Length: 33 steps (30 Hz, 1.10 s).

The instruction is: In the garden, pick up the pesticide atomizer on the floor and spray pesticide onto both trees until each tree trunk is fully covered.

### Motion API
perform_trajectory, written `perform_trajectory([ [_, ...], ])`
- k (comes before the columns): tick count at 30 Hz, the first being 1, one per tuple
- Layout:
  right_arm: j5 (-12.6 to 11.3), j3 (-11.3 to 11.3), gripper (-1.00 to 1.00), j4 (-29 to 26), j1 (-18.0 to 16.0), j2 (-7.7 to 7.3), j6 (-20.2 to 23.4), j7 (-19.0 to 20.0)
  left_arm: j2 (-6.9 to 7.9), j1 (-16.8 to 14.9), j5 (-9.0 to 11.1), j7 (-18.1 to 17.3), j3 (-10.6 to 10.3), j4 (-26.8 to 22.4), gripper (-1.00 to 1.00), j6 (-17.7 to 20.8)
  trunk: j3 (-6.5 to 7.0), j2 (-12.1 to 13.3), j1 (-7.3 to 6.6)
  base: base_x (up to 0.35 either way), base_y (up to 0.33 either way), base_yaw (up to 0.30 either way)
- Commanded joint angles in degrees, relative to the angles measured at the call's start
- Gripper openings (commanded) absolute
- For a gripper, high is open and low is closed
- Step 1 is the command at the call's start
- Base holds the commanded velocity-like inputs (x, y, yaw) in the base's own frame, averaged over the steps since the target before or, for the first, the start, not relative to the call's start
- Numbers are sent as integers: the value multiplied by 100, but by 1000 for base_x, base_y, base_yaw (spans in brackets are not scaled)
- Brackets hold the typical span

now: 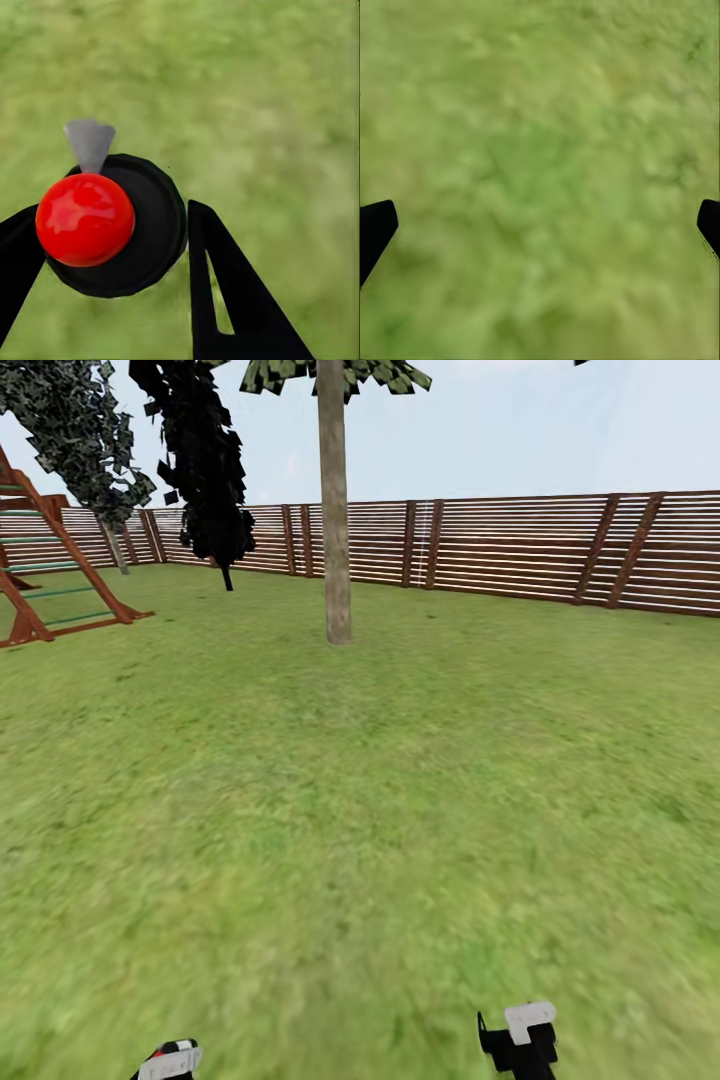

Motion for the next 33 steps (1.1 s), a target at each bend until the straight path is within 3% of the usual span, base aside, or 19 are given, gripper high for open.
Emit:
perform_trajectory([
  [1,0,0,100,40,0,1,0,1,-10,-3,26,-3,-1,-38,-100,5,0,0,0,338,0,0],
  [7,-7,0,100,212,0,-38,0,-11,-93,-10,38,93,-13,-183,-100,-1,0,0,0,338,0,0],
  [14,-24,-8,100,208,0,-32,0,-25,-56,-6,49,116,-3,-182,-100,-19,0,0,0,338,0,0],
  [20,-8,5,100,169,0,82,-14,-10,-13,6,35,126,-9,-101,-100,-11,0,0,0,338,0,0],
  [33,-5,4,100,217,0,71,-3,-13,-12,17,28,106,-10,9,-100,-9,0,0,0,338,0,83],
])
